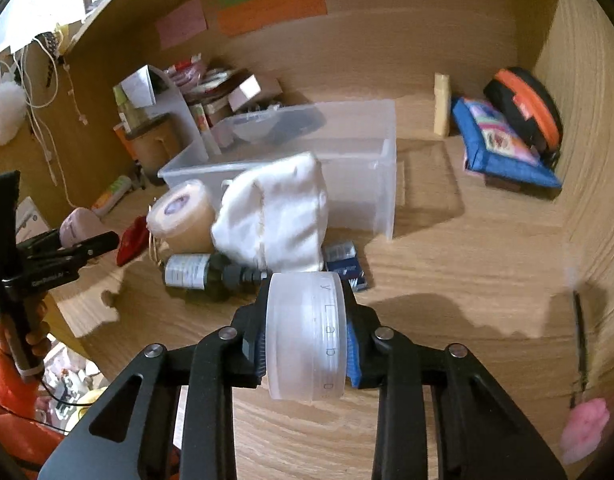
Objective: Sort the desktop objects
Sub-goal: 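Carry the pink container with the left tool while the right carries the tape roll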
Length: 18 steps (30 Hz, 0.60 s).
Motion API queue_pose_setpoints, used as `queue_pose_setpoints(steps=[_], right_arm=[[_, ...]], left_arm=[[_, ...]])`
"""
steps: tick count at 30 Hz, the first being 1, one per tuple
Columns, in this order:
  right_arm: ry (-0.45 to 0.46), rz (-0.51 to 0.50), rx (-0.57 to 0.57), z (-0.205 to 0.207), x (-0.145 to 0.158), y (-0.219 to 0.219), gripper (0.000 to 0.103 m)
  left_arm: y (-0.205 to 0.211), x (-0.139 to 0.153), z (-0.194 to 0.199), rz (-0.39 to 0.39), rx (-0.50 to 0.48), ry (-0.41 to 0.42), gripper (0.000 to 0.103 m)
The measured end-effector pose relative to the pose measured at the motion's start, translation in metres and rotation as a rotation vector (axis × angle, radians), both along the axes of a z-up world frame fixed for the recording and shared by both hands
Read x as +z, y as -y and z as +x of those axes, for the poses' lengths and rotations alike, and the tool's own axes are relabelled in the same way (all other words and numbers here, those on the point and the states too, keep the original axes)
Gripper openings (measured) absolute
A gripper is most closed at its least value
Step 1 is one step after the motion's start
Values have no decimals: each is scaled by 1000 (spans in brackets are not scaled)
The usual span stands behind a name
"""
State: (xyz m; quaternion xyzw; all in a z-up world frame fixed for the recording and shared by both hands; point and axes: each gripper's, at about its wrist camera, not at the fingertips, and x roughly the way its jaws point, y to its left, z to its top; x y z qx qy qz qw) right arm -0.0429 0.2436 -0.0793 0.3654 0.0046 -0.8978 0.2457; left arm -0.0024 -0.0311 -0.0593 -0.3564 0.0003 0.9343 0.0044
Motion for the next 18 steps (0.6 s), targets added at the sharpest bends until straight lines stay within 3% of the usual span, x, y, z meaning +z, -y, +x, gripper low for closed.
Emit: queue_pose_setpoints(steps=[6, 18], right_arm=[[-48, -7, 3, -3, 28, -2, 27], [-156, -30, 8, -15, 87, -2, 27]], left_arm=[[2, 28, -4, -2, -18, -46, 65], [2, 64, -34, 0, -89, -56, 65]])
